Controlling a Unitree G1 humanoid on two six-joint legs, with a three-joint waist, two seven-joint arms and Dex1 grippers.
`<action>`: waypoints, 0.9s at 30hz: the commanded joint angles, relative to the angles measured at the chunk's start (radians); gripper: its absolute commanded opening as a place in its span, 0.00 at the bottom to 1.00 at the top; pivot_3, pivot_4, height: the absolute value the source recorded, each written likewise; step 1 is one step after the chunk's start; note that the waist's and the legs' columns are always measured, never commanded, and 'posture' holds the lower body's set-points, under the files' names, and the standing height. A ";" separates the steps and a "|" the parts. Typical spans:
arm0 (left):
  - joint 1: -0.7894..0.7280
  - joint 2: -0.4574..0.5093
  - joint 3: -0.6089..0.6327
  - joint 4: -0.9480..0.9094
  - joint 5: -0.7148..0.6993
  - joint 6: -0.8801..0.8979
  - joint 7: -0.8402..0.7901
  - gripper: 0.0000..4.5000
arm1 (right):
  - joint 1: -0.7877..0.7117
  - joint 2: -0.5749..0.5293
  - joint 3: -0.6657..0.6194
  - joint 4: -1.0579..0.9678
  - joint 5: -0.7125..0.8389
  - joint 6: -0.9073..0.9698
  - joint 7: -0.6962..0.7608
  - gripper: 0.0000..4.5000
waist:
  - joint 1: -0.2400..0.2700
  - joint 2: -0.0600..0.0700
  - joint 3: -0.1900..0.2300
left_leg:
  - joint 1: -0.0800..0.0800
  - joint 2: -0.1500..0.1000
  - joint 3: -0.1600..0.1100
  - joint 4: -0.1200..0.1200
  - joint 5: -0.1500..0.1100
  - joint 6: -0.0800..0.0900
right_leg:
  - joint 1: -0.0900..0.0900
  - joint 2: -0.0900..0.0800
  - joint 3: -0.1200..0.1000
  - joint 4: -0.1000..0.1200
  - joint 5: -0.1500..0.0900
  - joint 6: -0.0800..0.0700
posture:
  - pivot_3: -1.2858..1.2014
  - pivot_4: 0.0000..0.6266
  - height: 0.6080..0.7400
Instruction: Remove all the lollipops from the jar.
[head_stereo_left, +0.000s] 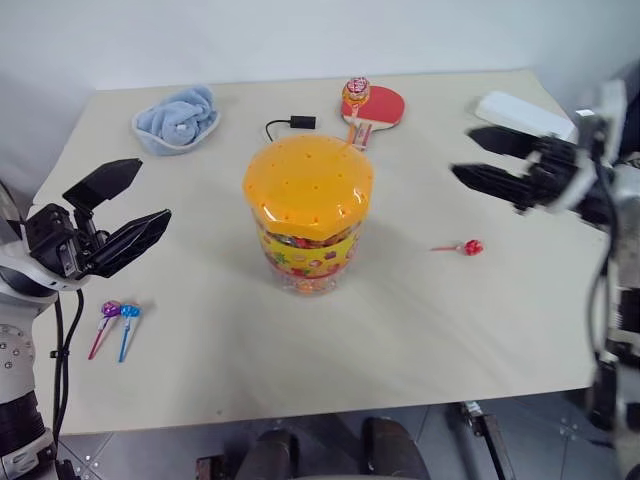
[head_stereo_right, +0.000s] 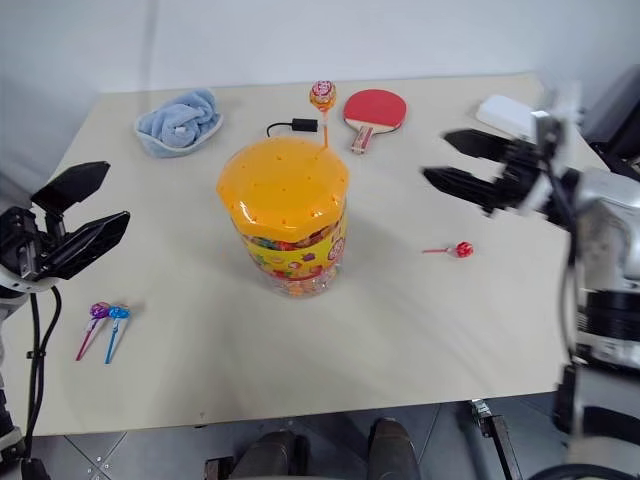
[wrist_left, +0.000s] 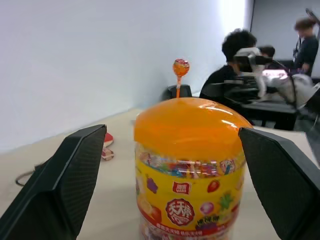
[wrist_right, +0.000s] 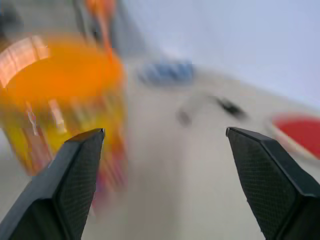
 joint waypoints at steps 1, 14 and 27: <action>-0.006 0.008 0.009 -0.007 -0.032 0.014 -0.007 1.00 | -0.081 0.074 0.020 -0.017 0.028 0.081 -0.095 0.90 | 0.011 0.000 0.000 | -0.001 0.000 -0.003 0.000 0.000 0.000 | 0.000 0.000 0.000 0.001 0.000 0.000 | 0.52 0.24 1.00; 0.034 0.005 0.022 -0.052 -0.021 0.006 0.007 1.00 | -0.199 0.265 0.068 0.026 0.027 0.129 -0.167 0.63 | -0.005 0.000 0.000 | -0.003 -0.004 -0.004 0.000 -0.001 0.001 | -0.005 -0.001 -0.003 0.006 0.001 -0.002 | 0.52 0.24 1.00; 0.012 0.005 -0.010 -0.063 -0.020 0.001 -0.023 1.00 | -0.224 0.262 -0.040 0.055 0.084 0.018 -0.080 0.00 | -0.012 0.000 0.000 | -0.003 -0.004 -0.004 -0.001 -0.001 0.001 | -0.006 -0.001 -0.002 0.007 0.001 -0.002 | 0.52 0.24 1.00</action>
